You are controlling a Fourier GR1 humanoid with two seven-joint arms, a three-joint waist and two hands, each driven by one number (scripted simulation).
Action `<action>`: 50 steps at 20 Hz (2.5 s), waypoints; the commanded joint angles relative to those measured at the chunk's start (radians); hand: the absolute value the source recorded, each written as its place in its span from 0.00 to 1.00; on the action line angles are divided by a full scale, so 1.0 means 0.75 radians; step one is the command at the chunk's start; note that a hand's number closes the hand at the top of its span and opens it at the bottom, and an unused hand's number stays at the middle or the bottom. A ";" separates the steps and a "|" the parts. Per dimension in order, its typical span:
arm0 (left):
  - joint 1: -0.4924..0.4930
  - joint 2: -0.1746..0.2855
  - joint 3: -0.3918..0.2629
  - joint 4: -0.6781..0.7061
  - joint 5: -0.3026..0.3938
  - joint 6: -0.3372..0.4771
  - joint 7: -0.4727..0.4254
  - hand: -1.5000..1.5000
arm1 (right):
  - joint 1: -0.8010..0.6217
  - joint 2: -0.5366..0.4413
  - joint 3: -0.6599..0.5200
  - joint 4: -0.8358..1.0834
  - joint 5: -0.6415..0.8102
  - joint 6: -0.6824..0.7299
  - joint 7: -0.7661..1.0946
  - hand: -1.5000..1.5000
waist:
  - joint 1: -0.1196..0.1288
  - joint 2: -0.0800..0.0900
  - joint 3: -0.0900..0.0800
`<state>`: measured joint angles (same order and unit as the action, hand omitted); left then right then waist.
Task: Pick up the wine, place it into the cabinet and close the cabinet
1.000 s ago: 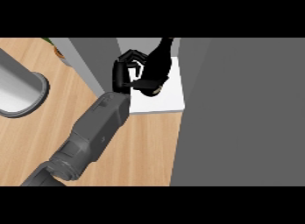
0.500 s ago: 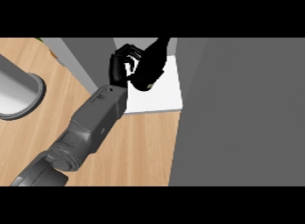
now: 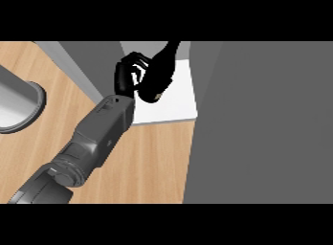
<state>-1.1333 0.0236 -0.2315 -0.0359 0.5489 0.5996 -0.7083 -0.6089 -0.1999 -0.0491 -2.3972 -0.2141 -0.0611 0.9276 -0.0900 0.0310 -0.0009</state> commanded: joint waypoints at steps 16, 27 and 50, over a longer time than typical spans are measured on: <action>0.179 -0.031 0.174 -0.074 0.185 -0.333 -0.022 1.00 | -0.015 0.038 0.024 -0.016 -0.066 0.008 0.006 0.00 | -0.063 0.011 -0.003; 0.298 -0.032 0.139 -0.104 0.252 -0.404 -0.059 1.00 | -0.011 0.053 0.040 -0.032 -0.058 0.009 0.009 0.00 | -0.105 0.005 -0.005; 0.254 -0.031 -0.011 -0.187 0.382 -0.225 -0.033 1.00 | 0.036 0.073 -0.004 -0.016 -0.126 0.051 -0.050 0.00 | -0.123 0.012 -0.002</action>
<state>-0.9144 0.0019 -0.2329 -0.1732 0.8186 0.4153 -0.7510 -0.6166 -0.1421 -0.0301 -2.3743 -0.2740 -0.0328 0.8935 -0.1870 0.0407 -0.0037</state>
